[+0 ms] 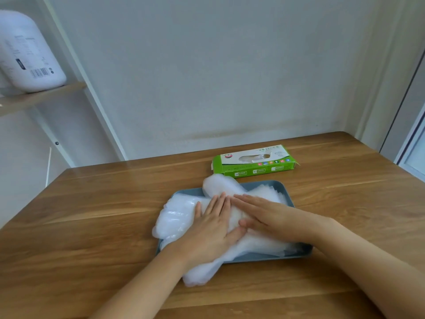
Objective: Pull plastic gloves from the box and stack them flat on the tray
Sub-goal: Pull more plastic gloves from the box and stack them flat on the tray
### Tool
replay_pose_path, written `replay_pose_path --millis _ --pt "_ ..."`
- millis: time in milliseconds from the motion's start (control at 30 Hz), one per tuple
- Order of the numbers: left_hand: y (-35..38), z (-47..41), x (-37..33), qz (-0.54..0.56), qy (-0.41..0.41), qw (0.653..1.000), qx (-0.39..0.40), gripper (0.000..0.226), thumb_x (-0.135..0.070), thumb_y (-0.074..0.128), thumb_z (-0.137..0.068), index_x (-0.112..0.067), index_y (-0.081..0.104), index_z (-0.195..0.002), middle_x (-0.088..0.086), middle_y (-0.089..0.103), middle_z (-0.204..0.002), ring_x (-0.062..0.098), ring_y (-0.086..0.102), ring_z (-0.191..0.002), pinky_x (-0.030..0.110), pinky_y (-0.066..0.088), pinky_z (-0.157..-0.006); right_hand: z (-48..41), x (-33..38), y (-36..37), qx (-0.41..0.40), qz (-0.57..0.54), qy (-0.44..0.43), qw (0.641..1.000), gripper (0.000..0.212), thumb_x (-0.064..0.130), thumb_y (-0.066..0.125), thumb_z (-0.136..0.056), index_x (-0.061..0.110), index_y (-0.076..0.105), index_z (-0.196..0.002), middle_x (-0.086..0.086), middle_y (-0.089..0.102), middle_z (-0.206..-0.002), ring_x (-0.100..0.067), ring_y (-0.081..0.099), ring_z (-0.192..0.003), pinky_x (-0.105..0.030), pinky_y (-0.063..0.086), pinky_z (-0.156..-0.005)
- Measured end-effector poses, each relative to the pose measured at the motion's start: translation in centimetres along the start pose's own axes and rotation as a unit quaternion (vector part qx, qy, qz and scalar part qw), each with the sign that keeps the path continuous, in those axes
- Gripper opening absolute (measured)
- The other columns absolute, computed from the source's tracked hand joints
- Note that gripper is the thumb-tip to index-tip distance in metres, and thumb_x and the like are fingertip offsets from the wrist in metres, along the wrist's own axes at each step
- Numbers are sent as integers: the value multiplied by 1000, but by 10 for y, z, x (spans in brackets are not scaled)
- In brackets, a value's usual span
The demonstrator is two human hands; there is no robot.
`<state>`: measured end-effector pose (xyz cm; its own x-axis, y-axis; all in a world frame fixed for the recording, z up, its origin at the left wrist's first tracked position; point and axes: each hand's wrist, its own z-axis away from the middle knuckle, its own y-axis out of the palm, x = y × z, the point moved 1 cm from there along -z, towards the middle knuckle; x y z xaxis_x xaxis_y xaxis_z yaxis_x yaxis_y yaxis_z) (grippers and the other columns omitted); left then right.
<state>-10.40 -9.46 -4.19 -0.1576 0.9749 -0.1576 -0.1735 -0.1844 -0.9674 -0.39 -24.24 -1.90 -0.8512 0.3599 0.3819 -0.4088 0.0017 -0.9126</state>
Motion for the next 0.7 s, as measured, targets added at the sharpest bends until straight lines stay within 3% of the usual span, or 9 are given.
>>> replay_pose_path --millis 133,300,400,500,567,633,700 --pt "-5 3 13 0 30 999 24 70 -56 18 -100 -25 -19 -151 -7 -25 -159 3 -25 -143 41 -14 -119 1 -10 -3 73 95 23 993 83 64 34 -91 30 -16 -149 12 -20 -156 -1 -16 -141 -17 -12 -103" --pt "-16 16 40 -30 1 997 73 99 -80 28 -80 -30 -21 -150 -7 -29 -156 6 -26 -143 42 -15 -118 4 -15 -12 115 135 49 983 103 72 43 -82 26 -21 -149 9 -23 -156 -14 -17 -145 -31 -8 -114" --pt "-26 20 56 -60 -18 993 103 117 -91 27 -64 -29 -22 -150 -4 -29 -156 4 -30 -138 38 -19 -116 5 -24 -16 132 146 64 978 113 76 49 -76 26 -23 -147 9 -24 -156 -14 -19 -145 -33 -11 -114" --pt "-40 22 69 -60 -22 988 138 116 -83 46 -72 -29 -20 -151 -6 -25 -158 7 -26 -143 36 -18 -117 5 -28 -25 146 144 75 976 119 75 56 -72 29 -23 -148 12 -23 -156 -12 -17 -145 -34 -11 -114" --pt "-52 22 75 -57 -23 985 160 114 -75 57 -75 -31 -14 -152 -9 -17 -160 7 -17 -146 37 -13 -119 5 -27 -33 162 135 96 973 120 72 63 -70 32 -18 -149 17 -17 -156 -15 -14 -146 -37 -7 -117" --pt "-70 19 78 -35 -31 984 173 108 -73 62 -72 -35 2 -154 -14 8 -160 9 10 -147 39 7 -122 4 -24 -45 156 128 114 973 115 71 66 -66 36 -2 -152 20 -1 -158 -19 -3 -147 -42 4 -118" --pt "-92 13 80 30 -46 987 149 97 -75 62 -68 -36 27 -150 -19 34 -150 6 39 -134 30 31 -114 -1 -22 -58 109 91 110 984 88 67 66 -71 33 34 -145 15 37 -149 -15 33 -138 -38 29 -112"
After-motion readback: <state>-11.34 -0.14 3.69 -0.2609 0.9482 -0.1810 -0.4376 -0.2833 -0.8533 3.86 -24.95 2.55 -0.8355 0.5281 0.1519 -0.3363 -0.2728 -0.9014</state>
